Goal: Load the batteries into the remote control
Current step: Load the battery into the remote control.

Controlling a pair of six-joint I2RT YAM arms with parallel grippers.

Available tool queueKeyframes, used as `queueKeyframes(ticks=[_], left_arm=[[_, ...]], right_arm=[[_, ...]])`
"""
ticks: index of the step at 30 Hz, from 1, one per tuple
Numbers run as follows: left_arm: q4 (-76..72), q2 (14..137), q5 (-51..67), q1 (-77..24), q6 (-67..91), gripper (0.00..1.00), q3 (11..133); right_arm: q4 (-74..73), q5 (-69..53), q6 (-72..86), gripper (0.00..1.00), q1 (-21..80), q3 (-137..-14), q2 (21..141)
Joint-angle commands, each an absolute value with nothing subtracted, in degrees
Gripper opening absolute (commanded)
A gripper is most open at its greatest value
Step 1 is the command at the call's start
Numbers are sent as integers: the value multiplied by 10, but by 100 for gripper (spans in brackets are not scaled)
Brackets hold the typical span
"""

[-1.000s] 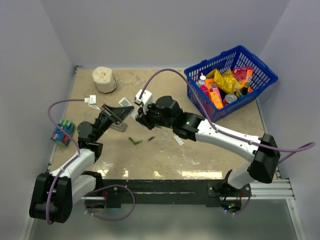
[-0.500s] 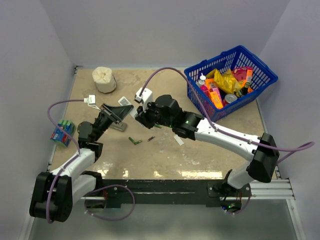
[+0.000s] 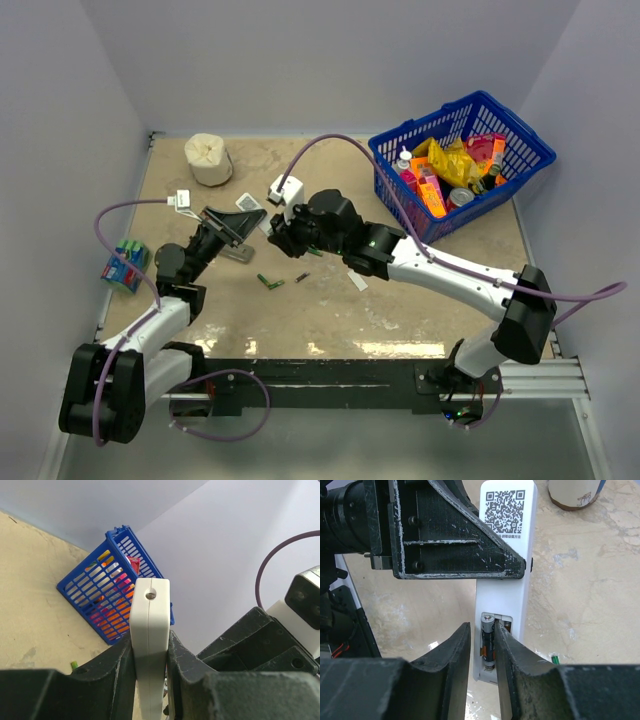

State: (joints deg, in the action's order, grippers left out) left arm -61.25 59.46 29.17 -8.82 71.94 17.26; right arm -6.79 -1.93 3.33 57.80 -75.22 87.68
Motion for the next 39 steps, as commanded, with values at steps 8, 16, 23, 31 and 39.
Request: queueKeyframes(ticks=[8,16,23,31,39], left_arm=[[-729,591,292,-95,765,0,182],[-744,598,292,-95,774,0,175],[-741,599,292,-95,774,0,177],[-734,602,296,-95,773,0,176],[-728,599,303,-95,773,0,177]], right_arm=[[-114,25,33,41,578,-759,877],[-117,34,25,48,578,-766,868],[-134,45,20,47,577,-780,863],[-227,40,9,36,575,-855,890],[-291,17,4,20,574,-903,922]])
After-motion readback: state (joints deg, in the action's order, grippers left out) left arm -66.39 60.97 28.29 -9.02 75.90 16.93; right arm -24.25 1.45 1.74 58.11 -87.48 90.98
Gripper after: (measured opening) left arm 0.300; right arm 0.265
